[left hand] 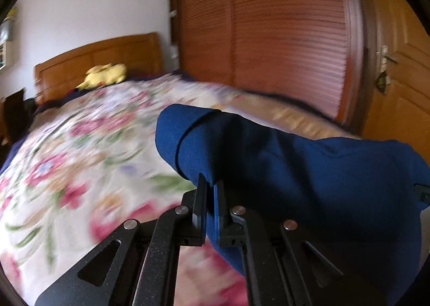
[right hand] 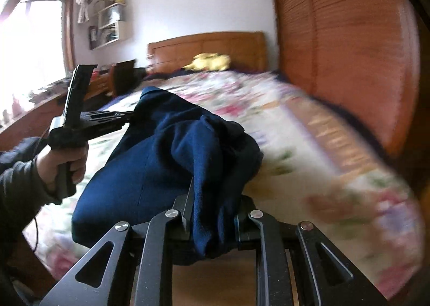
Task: Fold large clothes
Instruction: 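Lift the jacket with both grippers and carry it toward the wardrobe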
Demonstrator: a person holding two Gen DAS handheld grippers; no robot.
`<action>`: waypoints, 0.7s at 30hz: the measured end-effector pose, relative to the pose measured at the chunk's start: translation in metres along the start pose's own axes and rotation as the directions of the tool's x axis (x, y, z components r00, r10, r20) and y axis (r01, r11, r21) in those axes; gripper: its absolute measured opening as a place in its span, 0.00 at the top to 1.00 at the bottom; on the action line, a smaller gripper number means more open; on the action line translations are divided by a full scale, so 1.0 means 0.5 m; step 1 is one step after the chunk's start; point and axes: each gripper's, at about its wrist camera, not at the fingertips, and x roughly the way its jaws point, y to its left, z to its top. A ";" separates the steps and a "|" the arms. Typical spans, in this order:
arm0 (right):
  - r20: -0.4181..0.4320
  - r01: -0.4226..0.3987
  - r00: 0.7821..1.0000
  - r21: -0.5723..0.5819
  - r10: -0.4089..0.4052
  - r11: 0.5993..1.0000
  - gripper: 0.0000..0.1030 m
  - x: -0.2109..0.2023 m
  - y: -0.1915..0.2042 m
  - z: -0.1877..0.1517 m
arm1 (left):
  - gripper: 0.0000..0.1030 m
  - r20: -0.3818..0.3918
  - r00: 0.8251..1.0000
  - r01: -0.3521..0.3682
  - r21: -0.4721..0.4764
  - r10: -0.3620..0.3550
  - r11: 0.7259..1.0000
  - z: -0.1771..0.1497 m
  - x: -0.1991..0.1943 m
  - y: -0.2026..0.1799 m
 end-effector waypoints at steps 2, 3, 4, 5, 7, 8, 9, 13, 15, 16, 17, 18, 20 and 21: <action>0.004 0.084 0.996 -0.019 -0.084 0.996 0.82 -0.033 -0.073 0.003 | 0.96 0.029 0.999 0.040 0.014 -0.040 0.999 0.036 0.028 -0.081; 0.002 0.119 0.993 -0.026 -0.119 0.992 0.82 -0.045 -0.103 0.004 | 0.96 0.039 0.997 0.064 0.018 -0.065 0.998 0.056 0.045 -0.129; -0.001 0.157 0.988 -0.029 -0.157 0.987 0.82 -0.058 -0.138 0.005 | 0.96 0.046 0.995 0.087 0.021 -0.088 0.996 0.071 0.057 -0.164; -0.003 0.196 0.980 -0.031 -0.197 0.980 0.82 -0.072 -0.175 0.004 | 0.96 0.050 0.993 0.106 0.031 -0.107 0.994 0.085 0.071 -0.201; -0.010 0.269 0.963 -0.031 -0.269 0.963 0.82 -0.095 -0.240 0.002 | 0.96 0.059 0.987 0.144 0.053 -0.147 0.988 0.114 0.105 -0.279; -0.012 0.303 0.953 -0.023 -0.304 0.953 0.82 -0.109 -0.274 -0.002 | 0.96 0.060 0.985 0.159 0.061 -0.163 0.985 0.125 0.118 -0.308; -0.015 0.330 0.944 -0.019 -0.330 0.944 0.82 -0.121 -0.300 -0.006 | 0.96 0.058 0.981 0.180 0.069 -0.184 0.981 0.136 0.138 -0.345; -0.034 0.438 0.898 -0.014 -0.439 0.899 0.82 -0.152 -0.397 -0.036 | 0.96 0.015 0.974 0.223 0.099 -0.225 0.970 0.147 0.193 -0.441; -0.072 0.472 0.880 0.012 -0.470 0.882 0.81 -0.144 -0.448 -0.064 | 0.96 -0.039 0.971 0.240 0.129 -0.236 0.962 0.126 0.231 -0.481; -0.093 0.480 0.875 0.031 -0.476 0.877 0.81 -0.134 -0.464 -0.076 | 0.96 -0.061 0.969 0.244 0.153 -0.238 0.958 0.117 0.243 -0.495; -0.126 0.487 0.869 0.054 -0.478 0.872 0.80 -0.123 -0.488 -0.097 | 0.96 -0.084 0.970 0.242 0.175 -0.230 0.954 0.104 0.250 -0.509; -0.158 0.488 0.867 0.072 -0.473 0.870 0.79 -0.105 -0.502 -0.113 | 0.95 -0.097 0.972 0.227 0.183 -0.213 0.956 0.093 0.256 -0.514; -0.196 0.498 0.858 0.086 -0.475 0.863 0.77 -0.084 -0.522 -0.143 | 0.95 -0.123 0.972 0.221 0.177 -0.201 0.959 0.078 0.259 -0.504; -0.195 0.504 0.855 0.100 -0.480 0.858 0.74 -0.083 -0.528 -0.150 | 0.94 -0.125 0.971 0.222 0.169 -0.202 0.960 0.074 0.255 -0.493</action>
